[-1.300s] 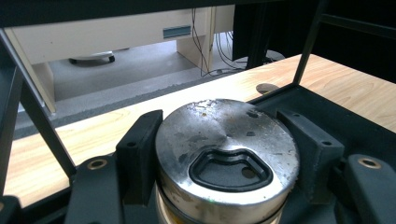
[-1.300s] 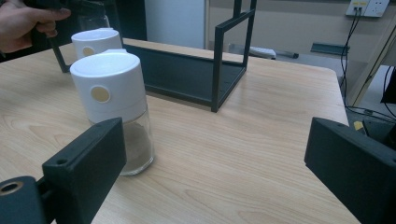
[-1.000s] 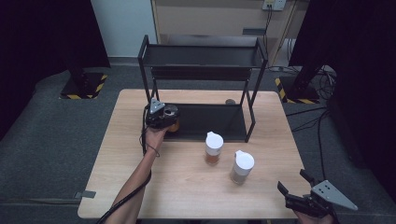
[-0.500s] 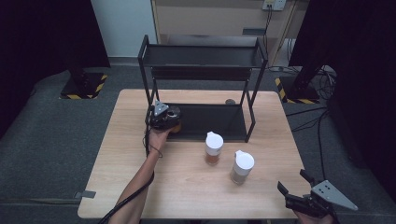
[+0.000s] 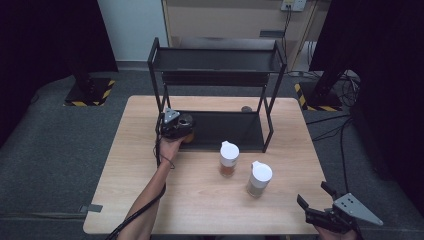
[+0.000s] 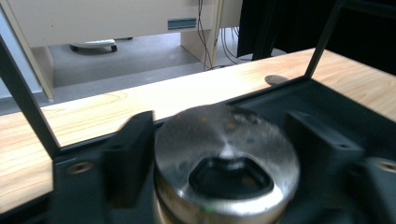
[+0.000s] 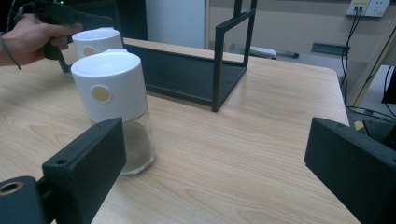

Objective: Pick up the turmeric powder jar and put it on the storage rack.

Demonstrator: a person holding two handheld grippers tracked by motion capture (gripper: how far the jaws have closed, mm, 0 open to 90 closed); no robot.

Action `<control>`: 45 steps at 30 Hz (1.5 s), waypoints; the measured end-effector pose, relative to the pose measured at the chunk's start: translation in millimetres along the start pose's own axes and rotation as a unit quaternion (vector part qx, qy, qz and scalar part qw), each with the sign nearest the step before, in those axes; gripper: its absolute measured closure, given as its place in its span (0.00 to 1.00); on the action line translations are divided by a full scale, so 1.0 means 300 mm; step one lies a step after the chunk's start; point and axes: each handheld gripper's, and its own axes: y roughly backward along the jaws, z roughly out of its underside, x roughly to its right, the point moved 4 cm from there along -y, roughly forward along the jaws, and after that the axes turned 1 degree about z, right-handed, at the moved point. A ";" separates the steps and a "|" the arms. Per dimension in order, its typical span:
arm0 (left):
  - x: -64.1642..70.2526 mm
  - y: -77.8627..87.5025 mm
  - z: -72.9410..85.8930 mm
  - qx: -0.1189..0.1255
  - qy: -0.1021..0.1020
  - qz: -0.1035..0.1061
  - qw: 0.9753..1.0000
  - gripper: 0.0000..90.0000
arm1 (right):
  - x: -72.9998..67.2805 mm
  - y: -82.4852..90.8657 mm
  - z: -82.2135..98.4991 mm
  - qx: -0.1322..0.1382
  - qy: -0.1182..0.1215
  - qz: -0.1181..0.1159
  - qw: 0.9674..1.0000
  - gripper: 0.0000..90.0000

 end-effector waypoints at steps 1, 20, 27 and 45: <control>-0.002 -0.002 -0.006 0.000 0.004 0.001 1.000 0.24 | 0.000 0.000 0.000 0.000 0.000 0.000 1.000 0.06; 0.000 0.042 -0.119 0.031 -0.029 0.021 0.999 0.04 | -0.001 0.002 -0.001 0.001 0.000 0.000 1.000 0.06; -0.013 0.088 -0.170 0.037 -0.030 0.043 0.998 0.05 | -0.002 0.002 -0.001 0.000 0.000 0.000 1.000 0.06; -0.018 0.273 -0.257 0.053 -0.046 0.081 0.994 0.04 | -0.004 0.000 -0.003 -0.001 0.002 -0.001 1.000 0.06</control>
